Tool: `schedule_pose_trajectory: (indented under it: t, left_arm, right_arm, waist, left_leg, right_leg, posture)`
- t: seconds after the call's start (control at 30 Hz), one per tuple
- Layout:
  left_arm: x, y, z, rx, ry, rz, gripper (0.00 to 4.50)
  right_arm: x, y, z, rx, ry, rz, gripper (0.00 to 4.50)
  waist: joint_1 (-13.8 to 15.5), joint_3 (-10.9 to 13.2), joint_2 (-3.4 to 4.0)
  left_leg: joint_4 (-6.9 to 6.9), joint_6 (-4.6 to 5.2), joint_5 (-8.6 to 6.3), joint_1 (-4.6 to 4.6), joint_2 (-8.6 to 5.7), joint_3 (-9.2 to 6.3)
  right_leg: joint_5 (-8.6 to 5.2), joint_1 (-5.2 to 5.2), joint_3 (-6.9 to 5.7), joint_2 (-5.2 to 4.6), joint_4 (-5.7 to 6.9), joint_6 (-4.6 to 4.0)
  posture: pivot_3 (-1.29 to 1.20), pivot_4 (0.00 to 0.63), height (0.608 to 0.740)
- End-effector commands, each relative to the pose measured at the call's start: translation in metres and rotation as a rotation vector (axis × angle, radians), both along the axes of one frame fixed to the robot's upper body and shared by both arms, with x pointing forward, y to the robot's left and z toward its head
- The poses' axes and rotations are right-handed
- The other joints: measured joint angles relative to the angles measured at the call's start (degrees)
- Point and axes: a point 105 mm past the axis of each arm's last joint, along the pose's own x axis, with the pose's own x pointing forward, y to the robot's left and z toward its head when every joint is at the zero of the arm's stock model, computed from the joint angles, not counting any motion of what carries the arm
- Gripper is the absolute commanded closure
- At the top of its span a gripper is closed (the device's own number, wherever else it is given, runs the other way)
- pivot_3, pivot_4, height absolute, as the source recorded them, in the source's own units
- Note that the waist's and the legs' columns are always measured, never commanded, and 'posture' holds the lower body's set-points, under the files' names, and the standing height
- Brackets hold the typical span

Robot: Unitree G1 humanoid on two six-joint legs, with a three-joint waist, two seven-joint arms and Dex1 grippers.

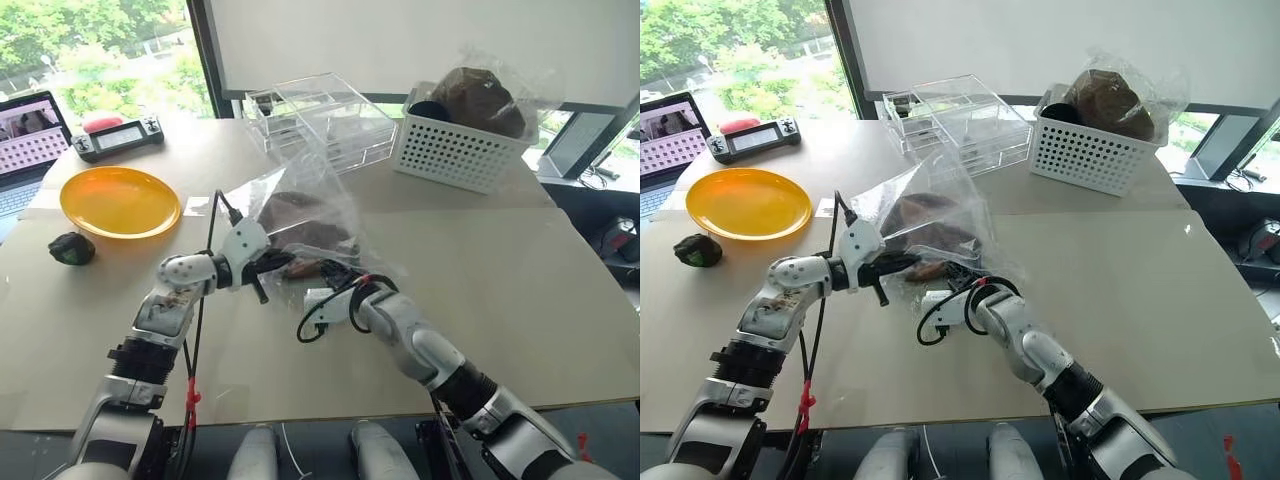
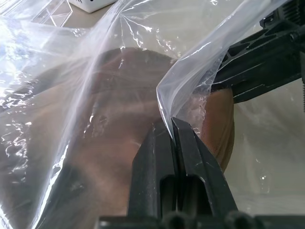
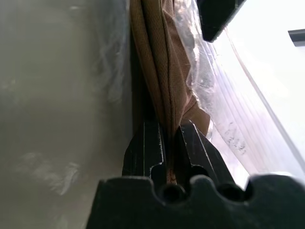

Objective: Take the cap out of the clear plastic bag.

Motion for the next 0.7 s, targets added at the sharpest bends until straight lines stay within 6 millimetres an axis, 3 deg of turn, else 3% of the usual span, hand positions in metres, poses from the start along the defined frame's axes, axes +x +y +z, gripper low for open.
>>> schedule_pose_trajectory:
  t: [0.03,0.33,0.47,0.6,0.7]
  left_arm:
    - [0.0,-0.001,0.005,-0.001,-0.029,-0.012,4.5]
    - [-0.001,0.001,0.002,-0.001,-0.021,-0.013,4.5]
    - [0.0,-0.001,0.007,-0.022,-0.04,-0.021,4.5]
    - [-0.01,-0.01,0.048,-0.194,-0.128,-0.104,4.5]
    - [-0.014,-0.011,0.063,-0.205,-0.18,-0.134,4.5]
  right_arm:
    - [-0.006,-0.007,-0.033,-0.063,-0.013,0.014,4.43]
    - [-0.015,-0.012,-0.043,-0.062,-0.12,-0.009,4.43]
    - [-0.016,-0.013,-0.059,-0.073,-0.058,-0.031,4.43]
    - [-0.015,-0.02,-0.077,-0.022,0.068,-0.08,4.43]
    - [-0.017,-0.018,-0.08,0.051,0.167,-0.065,4.43]
  waist:
    - [-0.1,0.0,-0.02]
    - [0.0,-0.2,-0.26]
    - [-0.2,-0.3,-0.35]
    - [-0.2,-0.5,-0.64]
    - [-0.1,-0.6,-0.79]
  left_leg:
    - [-0.01,0.0,0.0,0.03,0.0,0.0]
    - [-0.01,0.0,0.0,0.28,0.0,0.02]
    - [-0.02,0.0,0.0,0.29,0.01,0.03]
    - [-0.03,0.0,0.0,0.57,0.04,0.03]
    - [-0.09,-0.01,-0.01,1.13,0.06,0.03]
  right_leg:
    - [0.0,0.02,0.01,0.0,0.0,0.0]
    - [-0.09,0.25,0.05,0.0,-0.01,0.16]
    - [-0.09,0.24,0.06,0.01,-0.01,0.15]
    - [-0.16,0.53,0.05,0.02,-0.02,0.27]
    - [-0.23,1.17,0.02,0.01,-0.21,0.36]
  posture:
    - [0.0,0.15,0.735]
    - [0.0,0.15,0.735]
    - [0.0,0.15,0.735]
    - [0.0,0.15,0.735]
    - [0.0,0.15,0.735]
